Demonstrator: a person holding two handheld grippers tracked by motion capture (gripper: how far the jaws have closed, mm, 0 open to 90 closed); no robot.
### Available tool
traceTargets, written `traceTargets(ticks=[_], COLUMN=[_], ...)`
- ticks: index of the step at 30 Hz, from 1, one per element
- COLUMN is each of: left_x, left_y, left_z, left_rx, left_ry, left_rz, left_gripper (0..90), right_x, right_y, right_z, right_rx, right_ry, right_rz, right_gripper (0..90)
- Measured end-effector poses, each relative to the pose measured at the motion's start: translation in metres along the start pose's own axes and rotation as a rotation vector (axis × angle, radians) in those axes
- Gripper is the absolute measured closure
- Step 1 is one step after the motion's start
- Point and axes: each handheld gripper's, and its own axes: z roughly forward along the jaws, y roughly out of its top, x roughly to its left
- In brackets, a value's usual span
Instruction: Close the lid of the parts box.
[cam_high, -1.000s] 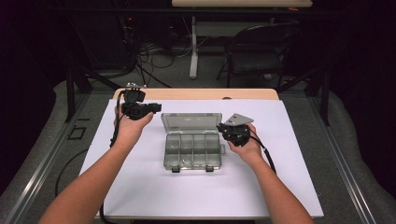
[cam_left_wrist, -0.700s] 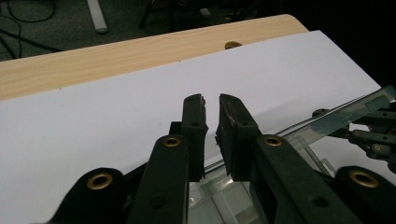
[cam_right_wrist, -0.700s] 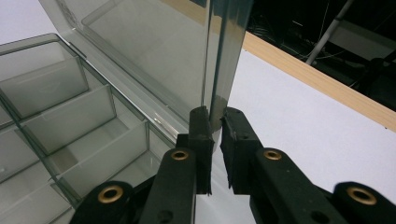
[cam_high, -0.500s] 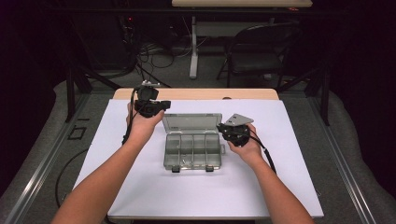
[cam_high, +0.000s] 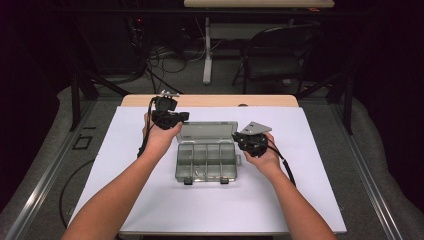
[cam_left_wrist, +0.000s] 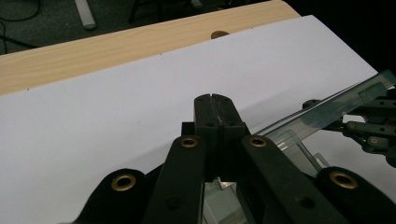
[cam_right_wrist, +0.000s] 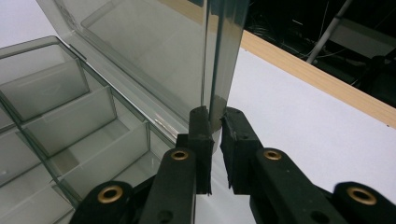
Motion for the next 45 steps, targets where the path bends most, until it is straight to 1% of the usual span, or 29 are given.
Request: traceTargets(ticks=[6, 15, 20, 27, 31, 34, 38, 40, 45], left_x=[0.0, 0.0, -0.001, -0.001, 0.0, 0.0, 0.001, 0.001, -0.001], left_y=[-0.003, -0.003, -0.005, -0.008, -0.009, -0.009, -0.01, -0.011, -0.014], left_z=[0.002, 0.001, 0.002, 0.004, 0.004, 0.004, 0.005, 0.005, 0.004], left_rx=[0.002, 0.001, -0.001, 0.004, 0.006, 0.011, 0.009, 0.013, 0.014], left_ry=[-0.003, -0.002, -0.002, 0.002, 0.002, -0.001, -0.001, -0.009, -0.026], left_rz=[-0.002, -0.001, -0.003, -0.003, -0.008, -0.007, -0.004, -0.006, -0.001], left_gripper=[90.0, 90.0, 90.0, 90.0, 90.0, 90.0, 90.0, 90.0, 89.3], right_x=[0.0, -0.001, -0.001, -0.001, -0.001, 0.0, 0.002, 0.003, 0.006], right_y=[0.0, 0.002, 0.005, 0.008, 0.008, 0.007, 0.004, 0.003, 0.003], right_z=[0.0, -0.001, -0.008, -0.018, -0.024, -0.027, -0.029, -0.03, -0.03], right_rx=[0.0, -0.005, -0.025, -0.029, -0.028, -0.022, -0.005, 0.002, 0.002], right_ry=[-0.002, 0.016, 0.024, 0.034, 0.048, 0.055, 0.062, 0.069, 0.092], right_rz=[0.005, 0.038, 0.043, 0.041, 0.056, 0.058, 0.06, 0.056, 0.068], right_gripper=[82.5, 80.9, 79.4, 80.2, 81.4, 82.0, 86.9, 89.8, 90.0])
